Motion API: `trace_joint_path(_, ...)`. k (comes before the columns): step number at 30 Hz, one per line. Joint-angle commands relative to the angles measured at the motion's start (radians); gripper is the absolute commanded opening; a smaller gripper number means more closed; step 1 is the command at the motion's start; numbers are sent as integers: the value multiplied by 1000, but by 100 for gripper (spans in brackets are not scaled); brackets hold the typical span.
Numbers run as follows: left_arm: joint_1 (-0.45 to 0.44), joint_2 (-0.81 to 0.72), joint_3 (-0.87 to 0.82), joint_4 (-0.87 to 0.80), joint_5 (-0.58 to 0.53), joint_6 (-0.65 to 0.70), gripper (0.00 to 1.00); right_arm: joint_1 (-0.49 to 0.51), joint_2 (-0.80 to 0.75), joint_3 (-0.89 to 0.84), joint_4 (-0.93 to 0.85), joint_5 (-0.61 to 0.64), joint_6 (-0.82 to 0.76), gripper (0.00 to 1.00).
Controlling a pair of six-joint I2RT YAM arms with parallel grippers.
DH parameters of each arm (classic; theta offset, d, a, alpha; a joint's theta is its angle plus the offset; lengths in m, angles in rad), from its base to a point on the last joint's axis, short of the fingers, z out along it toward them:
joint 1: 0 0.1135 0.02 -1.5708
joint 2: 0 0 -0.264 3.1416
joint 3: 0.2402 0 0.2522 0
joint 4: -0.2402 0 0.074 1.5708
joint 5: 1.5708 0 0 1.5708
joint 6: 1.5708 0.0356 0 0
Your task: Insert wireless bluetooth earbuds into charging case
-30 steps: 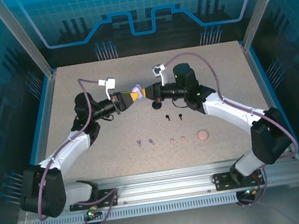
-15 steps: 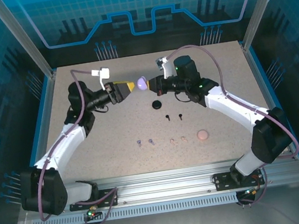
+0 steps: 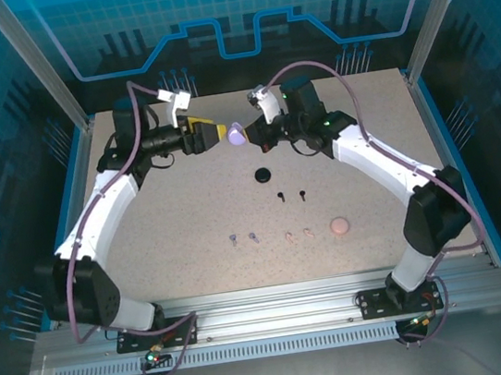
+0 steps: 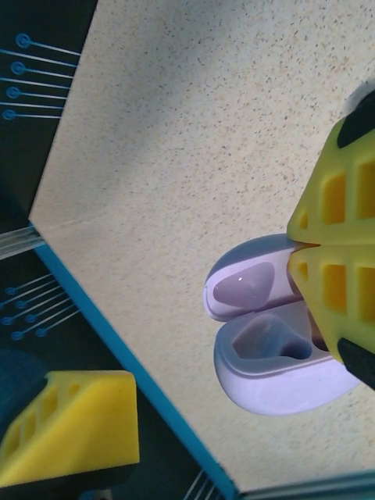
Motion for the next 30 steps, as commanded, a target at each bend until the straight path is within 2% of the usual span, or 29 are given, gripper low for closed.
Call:
trace_joint_path(1, 8, 52, 74, -156, 63, 130, 82, -20, 59, 73, -91, -38, -115, 0)
trace_joint_path(14, 8, 241, 254, -386, 116, 290, 72, -53, 167, 231, -170, -128, -161, 0)
trace_joint_path(30, 6, 301, 292, -435, 180, 330, 61, -44, 194, 268, -183, -174, -152, 0)
